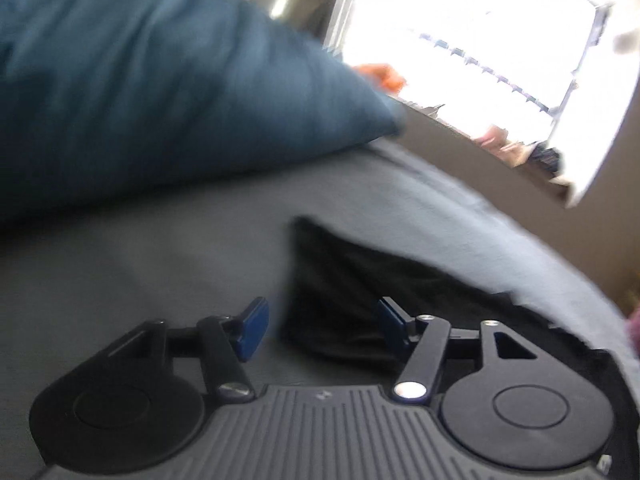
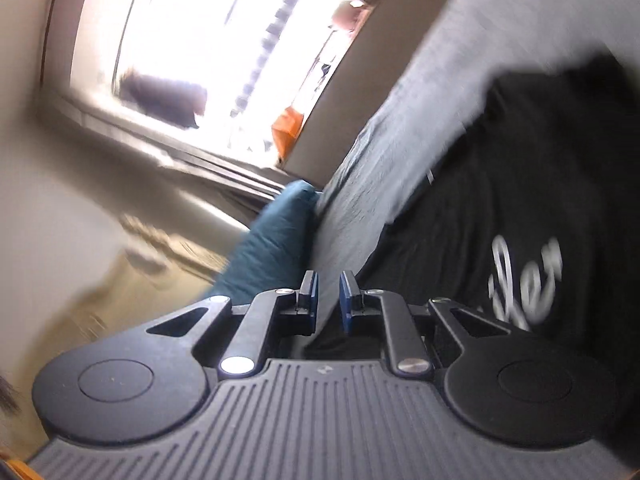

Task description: Fold clothes

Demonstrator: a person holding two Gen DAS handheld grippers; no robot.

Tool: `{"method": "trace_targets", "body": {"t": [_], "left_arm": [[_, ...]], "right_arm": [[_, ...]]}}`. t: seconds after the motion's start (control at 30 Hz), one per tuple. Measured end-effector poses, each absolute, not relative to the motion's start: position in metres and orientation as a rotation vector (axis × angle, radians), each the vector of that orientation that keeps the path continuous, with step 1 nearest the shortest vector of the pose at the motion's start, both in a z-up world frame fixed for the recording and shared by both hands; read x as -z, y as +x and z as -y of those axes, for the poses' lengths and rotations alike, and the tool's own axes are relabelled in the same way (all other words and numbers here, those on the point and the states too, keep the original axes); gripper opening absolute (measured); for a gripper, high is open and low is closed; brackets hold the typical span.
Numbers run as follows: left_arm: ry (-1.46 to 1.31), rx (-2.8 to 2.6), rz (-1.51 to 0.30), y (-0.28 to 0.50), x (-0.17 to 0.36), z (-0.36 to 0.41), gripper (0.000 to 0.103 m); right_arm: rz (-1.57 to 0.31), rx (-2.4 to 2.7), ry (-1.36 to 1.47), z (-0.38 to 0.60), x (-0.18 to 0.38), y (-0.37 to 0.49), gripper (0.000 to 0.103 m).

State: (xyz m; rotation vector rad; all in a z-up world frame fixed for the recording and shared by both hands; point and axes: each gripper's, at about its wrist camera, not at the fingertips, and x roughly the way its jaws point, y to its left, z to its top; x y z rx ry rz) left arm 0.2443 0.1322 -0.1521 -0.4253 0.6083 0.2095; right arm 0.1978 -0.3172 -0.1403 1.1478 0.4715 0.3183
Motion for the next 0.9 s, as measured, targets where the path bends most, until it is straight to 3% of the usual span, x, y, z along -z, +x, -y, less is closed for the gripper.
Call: {"method": "trace_targets", "body": {"t": [0.17, 0.23, 0.3, 0.4, 0.57, 0.67, 0.73, 0.77, 0.8, 0.9], "left_arm": [[-0.462, -0.232, -0.751, 0.277, 0.172, -0.140, 0.053], [-0.459, -0.267, -0.747, 0.282, 0.174, -0.136, 0.043], [-0.464, -0.309, -0.749, 0.285, 0.177, -0.133, 0.008], [-0.514, -0.372, -0.744, 0.278, 0.173, -0.129, 0.005], [-0.586, -0.426, -0.773, 0.267, 0.176, -0.129, 0.005], [-0.559, -0.435, -0.774, 0.269, 0.174, -0.126, 0.013], [-0.518, -0.466, -0.764, 0.268, 0.168, -0.123, 0.027], [-0.486, -0.494, -0.756, 0.266, 0.164, -0.121, 0.044], [-0.430, -0.547, -0.744, 0.262, 0.159, -0.115, 0.053], [-0.263, -0.670, -0.697, 0.249, 0.144, -0.090, 0.055]], "right_arm": [[-0.539, -0.308, 1.142, 0.312, 0.184, 0.180, 0.013], [-0.571, -0.314, 1.155, 0.310, 0.196, 0.180, 0.013], [-0.583, -0.310, 1.208, 0.317, 0.206, 0.177, 0.013], [-0.579, -0.278, 1.279, 0.329, 0.214, 0.174, 0.013], [-0.542, -0.221, 1.450, 0.349, 0.234, 0.174, 0.013], [-0.561, -0.199, 1.485, 0.350, 0.244, 0.178, 0.014], [-0.578, -0.206, 1.494, 0.348, 0.244, 0.180, 0.016], [-0.580, -0.212, 1.494, 0.347, 0.243, 0.179, 0.017], [-0.580, -0.213, 1.489, 0.347, 0.241, 0.179, 0.019], [-0.575, -0.201, 1.490, 0.349, 0.231, 0.175, 0.026]]}}
